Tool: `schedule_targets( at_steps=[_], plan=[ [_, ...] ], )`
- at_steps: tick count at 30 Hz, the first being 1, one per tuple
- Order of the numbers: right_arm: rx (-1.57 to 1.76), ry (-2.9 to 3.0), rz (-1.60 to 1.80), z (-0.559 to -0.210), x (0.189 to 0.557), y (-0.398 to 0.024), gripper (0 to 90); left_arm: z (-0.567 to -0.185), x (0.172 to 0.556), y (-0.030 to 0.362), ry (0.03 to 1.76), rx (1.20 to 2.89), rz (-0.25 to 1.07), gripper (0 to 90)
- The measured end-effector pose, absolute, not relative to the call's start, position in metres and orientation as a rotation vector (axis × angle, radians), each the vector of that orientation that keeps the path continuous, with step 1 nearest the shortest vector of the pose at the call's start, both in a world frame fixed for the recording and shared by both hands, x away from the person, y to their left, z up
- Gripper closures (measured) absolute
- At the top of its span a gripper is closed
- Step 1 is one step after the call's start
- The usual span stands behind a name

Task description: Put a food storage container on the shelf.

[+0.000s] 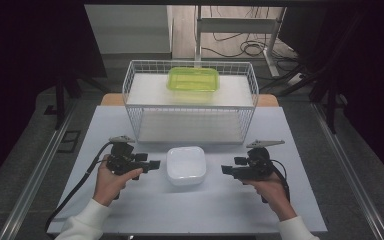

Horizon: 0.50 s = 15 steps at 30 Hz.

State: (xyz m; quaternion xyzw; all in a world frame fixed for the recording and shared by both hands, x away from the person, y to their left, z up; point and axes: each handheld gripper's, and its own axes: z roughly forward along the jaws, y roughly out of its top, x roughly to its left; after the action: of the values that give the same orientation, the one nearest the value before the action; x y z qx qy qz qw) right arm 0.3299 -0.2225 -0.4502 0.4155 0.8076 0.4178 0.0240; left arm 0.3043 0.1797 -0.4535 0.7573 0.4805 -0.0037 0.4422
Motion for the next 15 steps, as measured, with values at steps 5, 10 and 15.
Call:
schedule_targets(
  at_steps=[5,10,15],
  plan=[
    [1.307,2.494,1.302,-0.450,0.336,-0.216,30.3,-0.457,0.311,0.178,1.224,1.840,-0.035,34.1],
    [1.333,2.514,1.296,-0.454,0.346,-0.206,31.9,-0.462,0.316,0.175,1.248,1.848,-0.060,35.3],
    [1.367,2.516,1.317,-0.456,0.352,-0.199,34.1,-0.465,0.322,0.173,1.275,1.788,-0.126,36.8]
  ],
)
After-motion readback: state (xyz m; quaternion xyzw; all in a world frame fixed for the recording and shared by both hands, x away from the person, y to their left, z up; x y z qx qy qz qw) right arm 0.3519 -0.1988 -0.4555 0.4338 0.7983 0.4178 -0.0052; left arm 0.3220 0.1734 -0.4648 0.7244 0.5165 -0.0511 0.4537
